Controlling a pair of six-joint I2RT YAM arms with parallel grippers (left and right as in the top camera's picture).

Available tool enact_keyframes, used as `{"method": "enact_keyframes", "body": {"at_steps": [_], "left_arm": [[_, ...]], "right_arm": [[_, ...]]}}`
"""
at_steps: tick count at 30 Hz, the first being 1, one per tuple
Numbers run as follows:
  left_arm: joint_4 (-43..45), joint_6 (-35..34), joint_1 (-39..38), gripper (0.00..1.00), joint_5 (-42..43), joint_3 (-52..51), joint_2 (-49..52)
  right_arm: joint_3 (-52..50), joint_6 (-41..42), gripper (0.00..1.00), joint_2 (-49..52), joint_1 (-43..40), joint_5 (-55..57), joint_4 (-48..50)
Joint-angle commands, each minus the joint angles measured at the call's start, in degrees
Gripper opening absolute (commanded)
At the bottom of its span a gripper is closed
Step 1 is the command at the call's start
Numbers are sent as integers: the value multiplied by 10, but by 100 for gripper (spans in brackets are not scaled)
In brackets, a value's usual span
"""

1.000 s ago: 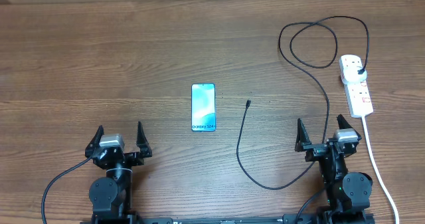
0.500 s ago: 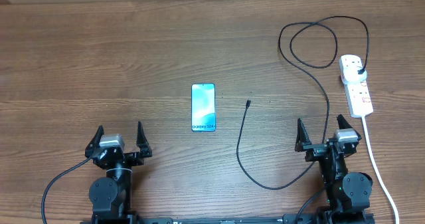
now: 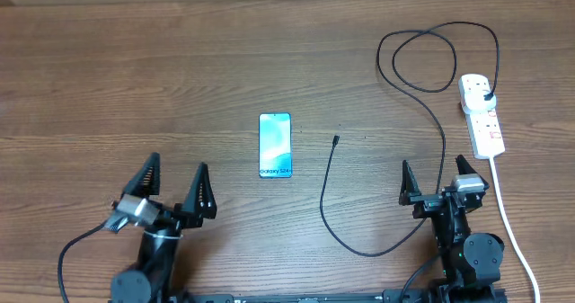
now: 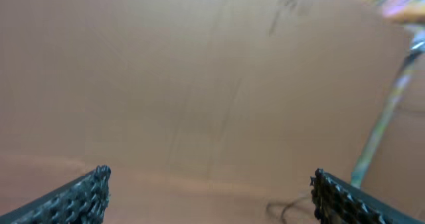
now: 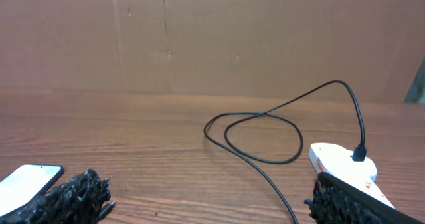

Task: Plug charger to phone and switch on socket
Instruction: 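Raise the left arm and move the left gripper over the phone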

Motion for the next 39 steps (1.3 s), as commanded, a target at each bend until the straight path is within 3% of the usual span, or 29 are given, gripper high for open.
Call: {"method": "enact_keyframes", "body": {"at_steps": [1, 4, 6, 10, 16, 18, 20, 23, 26, 32, 39], "left_arm": [[109, -30, 3, 100, 12, -1, -5], [164, -30, 3, 99, -5, 7, -5], [152, -30, 3, 100, 3, 27, -4], [1, -26, 3, 100, 21, 126, 36], [-289, 87, 3, 100, 33, 367, 233], [-348, 126, 3, 100, 74, 433, 298], [-382, 157, 3, 100, 185, 498, 371], [-383, 153, 3, 100, 353, 549, 453], [-345, 131, 3, 100, 416, 571, 519], [-367, 88, 2, 100, 396, 620, 606], [-588, 148, -71, 100, 205, 757, 681]], "right_arm": [[-6, -1, 100, -5, -4, 1, 3], [-6, -1, 100, -5, -4, 1, 3], [-6, -1, 100, -5, -4, 1, 3], [-6, -1, 100, -5, -4, 1, 3], [-6, -1, 100, -5, -4, 1, 3], [-6, -1, 100, -5, -4, 1, 3], [-6, -1, 100, -5, -4, 1, 3], [-6, -1, 100, -5, -4, 1, 3], [-6, -1, 100, -5, -4, 1, 3], [-6, -1, 100, -5, -4, 1, 3], [-6, -1, 100, -5, -4, 1, 3]]}}
